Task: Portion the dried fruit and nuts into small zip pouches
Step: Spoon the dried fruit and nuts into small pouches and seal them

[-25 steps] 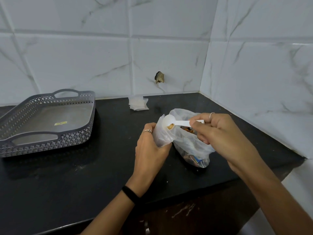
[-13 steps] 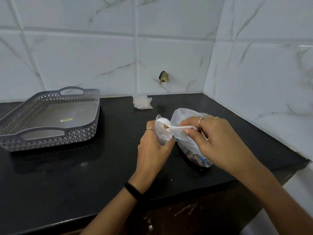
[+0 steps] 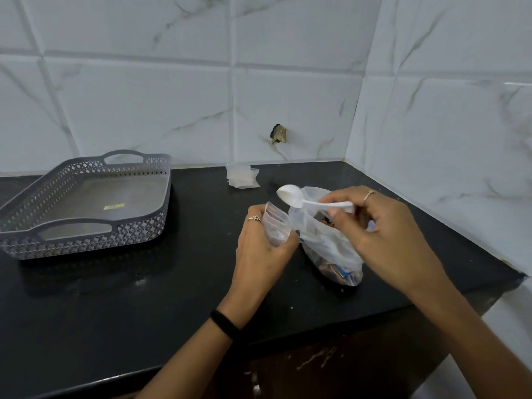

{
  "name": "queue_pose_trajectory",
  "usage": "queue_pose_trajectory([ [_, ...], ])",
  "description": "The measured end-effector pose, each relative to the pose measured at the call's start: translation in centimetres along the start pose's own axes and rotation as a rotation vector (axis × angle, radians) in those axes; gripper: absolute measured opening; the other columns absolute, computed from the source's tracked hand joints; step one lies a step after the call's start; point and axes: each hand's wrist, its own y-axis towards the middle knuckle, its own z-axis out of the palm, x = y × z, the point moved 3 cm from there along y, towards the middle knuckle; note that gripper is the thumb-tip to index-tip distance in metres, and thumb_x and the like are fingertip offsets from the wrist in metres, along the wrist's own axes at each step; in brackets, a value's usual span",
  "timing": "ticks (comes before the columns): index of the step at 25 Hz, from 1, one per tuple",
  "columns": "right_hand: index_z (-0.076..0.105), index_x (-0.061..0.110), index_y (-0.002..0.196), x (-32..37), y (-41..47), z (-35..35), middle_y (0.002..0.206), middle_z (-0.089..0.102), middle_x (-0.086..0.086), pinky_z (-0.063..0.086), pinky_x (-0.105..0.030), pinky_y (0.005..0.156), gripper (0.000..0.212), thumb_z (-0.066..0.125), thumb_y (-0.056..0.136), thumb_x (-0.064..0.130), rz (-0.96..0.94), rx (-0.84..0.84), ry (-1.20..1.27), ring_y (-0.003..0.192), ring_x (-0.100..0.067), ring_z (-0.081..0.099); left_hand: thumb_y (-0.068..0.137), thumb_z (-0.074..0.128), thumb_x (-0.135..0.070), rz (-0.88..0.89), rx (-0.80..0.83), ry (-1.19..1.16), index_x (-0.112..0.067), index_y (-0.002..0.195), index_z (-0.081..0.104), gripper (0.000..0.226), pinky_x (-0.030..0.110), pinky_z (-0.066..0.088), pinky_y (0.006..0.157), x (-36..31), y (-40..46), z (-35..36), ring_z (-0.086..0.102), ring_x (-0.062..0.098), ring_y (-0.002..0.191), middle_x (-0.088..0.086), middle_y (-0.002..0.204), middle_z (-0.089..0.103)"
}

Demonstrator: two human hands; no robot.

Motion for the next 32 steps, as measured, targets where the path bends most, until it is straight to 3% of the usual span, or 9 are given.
queue_pose_trajectory([
  [3,0.068,0.029,0.091,-2.9,0.5,-2.3,0.076,0.065,0.011,0.043,-0.010,0.055,0.020,0.058,0.089,0.012,0.179,-0.115,-0.051,0.065,-0.003,0.058,0.078,0.074,-0.028,-0.096,0.088,0.001,-0.029,0.102,0.047,0.036,0.010,0.043,0.060,0.4,0.0,0.5,0.057,0.002,0.086,-0.008,0.100,0.057],
  [6,0.070,0.024,0.097,-6.9,1.0,-2.7,0.073,0.062,0.006,0.038,-0.012,0.050,0.019,0.057,0.089,0.013,0.276,0.010,-0.388,0.059,-0.005,0.053,0.079,0.074,-0.026,-0.253,0.213,-0.130,-0.028,0.103,0.050,0.034,0.020,0.051,0.073,1.1,-0.2,1.6,0.059,0.005,0.093,-0.005,0.106,0.060],
  [10,0.069,0.029,0.109,-9.5,2.4,0.0,0.100,0.066,-0.003,0.043,-0.030,0.079,0.025,0.052,0.090,0.023,0.169,0.217,-0.652,0.091,-0.017,0.054,0.081,0.073,-0.020,-0.406,0.283,-0.341,-0.030,0.106,0.051,0.035,0.038,0.055,0.090,1.5,0.2,3.1,0.062,0.015,0.101,0.000,0.112,0.063],
  [16,0.068,0.018,0.103,-9.8,5.7,2.5,0.098,0.065,-0.005,0.034,-0.035,0.083,0.023,0.049,0.089,0.018,0.109,0.333,-0.881,0.096,-0.022,0.056,0.084,0.070,-0.009,-0.510,0.319,-0.510,-0.021,0.120,0.052,0.042,0.039,0.052,0.094,1.4,0.9,4.6,0.064,0.017,0.105,0.001,0.114,0.066],
  [22,0.073,0.006,0.083,-10.9,6.0,2.4,0.083,0.070,-0.012,0.038,-0.027,0.055,0.016,0.059,0.080,0.014,0.373,0.390,-0.466,0.068,-0.023,0.059,0.084,0.066,-0.001,-0.565,0.333,-0.665,-0.012,0.124,0.054,0.043,0.038,0.059,0.081,2.0,1.6,5.8,0.070,0.022,0.101,0.009,0.114,0.070],
  [25,0.073,0.002,0.080,-11.3,6.0,1.9,0.086,0.069,-0.017,0.037,-0.026,0.060,0.015,0.062,0.079,0.013,0.466,0.464,-0.302,0.066,-0.018,0.052,0.084,0.065,0.003,-0.569,0.339,-0.707,-0.009,0.123,0.056,0.041,0.035,0.061,0.072,2.2,1.7,6.1,0.072,0.022,0.096,0.012,0.112,0.071],
  [27,0.070,-0.006,0.083,-11.6,5.8,1.5,0.076,0.059,-0.023,0.033,-0.029,0.062,0.018,0.062,0.080,0.010,0.540,0.431,-0.162,0.065,-0.017,0.045,0.084,0.065,0.003,-0.564,0.358,-0.711,-0.008,0.125,0.055,0.044,0.038,0.060,0.076,2.6,1.8,6.1,0.071,0.024,0.099,0.012,0.114,0.070],
  [30,0.065,-0.014,0.085,-11.9,5.3,1.5,0.053,0.042,-0.005,0.028,-0.025,0.056,0.021,0.061,0.083,0.007,0.647,0.319,0.019,0.053,-0.012,0.034,0.085,0.065,0.002,-0.541,0.391,-0.699,-0.008,0.124,0.056,0.041,0.044,0.057,0.087,2.5,1.8,6.2,0.069,0.024,0.104,0.012,0.114,0.070],
  [32,0.063,-0.008,0.071,-12.0,5.1,2.0,0.051,0.040,-0.002,0.029,-0.028,0.059,0.020,0.061,0.083,0.008,0.656,0.268,0.048,0.053,-0.014,0.035,0.086,0.064,0.001,-0.551,0.391,-0.686,-0.009,0.121,0.059,0.037,0.046,0.055,0.092,2.3,1.7,6.3,0.068,0.024,0.106,0.012,0.114,0.070],
])
